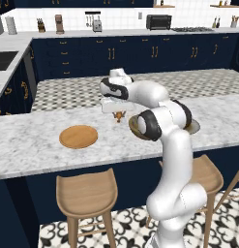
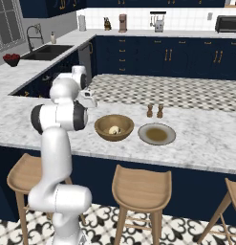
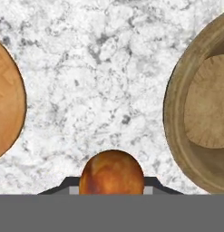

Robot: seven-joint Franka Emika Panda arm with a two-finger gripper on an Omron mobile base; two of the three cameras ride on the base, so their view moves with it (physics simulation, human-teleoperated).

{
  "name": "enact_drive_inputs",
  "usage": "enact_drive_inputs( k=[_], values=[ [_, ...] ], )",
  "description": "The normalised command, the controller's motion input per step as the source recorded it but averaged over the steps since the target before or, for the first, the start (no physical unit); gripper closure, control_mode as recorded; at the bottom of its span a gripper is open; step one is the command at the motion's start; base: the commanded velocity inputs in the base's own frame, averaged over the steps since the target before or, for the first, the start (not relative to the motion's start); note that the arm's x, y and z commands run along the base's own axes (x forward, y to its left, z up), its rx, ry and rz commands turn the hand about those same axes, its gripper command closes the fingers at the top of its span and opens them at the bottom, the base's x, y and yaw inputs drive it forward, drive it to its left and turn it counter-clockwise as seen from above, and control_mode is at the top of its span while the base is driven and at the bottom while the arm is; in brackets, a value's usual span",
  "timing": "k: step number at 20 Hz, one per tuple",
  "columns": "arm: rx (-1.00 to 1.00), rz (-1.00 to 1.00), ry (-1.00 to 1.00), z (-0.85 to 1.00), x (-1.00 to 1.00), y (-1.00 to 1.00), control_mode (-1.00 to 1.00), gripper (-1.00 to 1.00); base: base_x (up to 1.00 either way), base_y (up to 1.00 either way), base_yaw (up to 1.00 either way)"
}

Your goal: Pick the chicken drumstick and mushroom from their plates and place them in the bowl. Then put the bowl in the fridge.

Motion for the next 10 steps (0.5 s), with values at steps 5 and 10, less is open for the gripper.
enact_drive_inputs(
  k=[5,10],
  values=[
    [0.00,0.00,0.01,0.10,-0.13,-1.00,-1.00,1.00,0.00,0.00,0.00],
    [0.00,0.00,0.01,0.02,0.00,-0.98,-1.00,1.00,0.00,0.00,0.00]
  ],
)
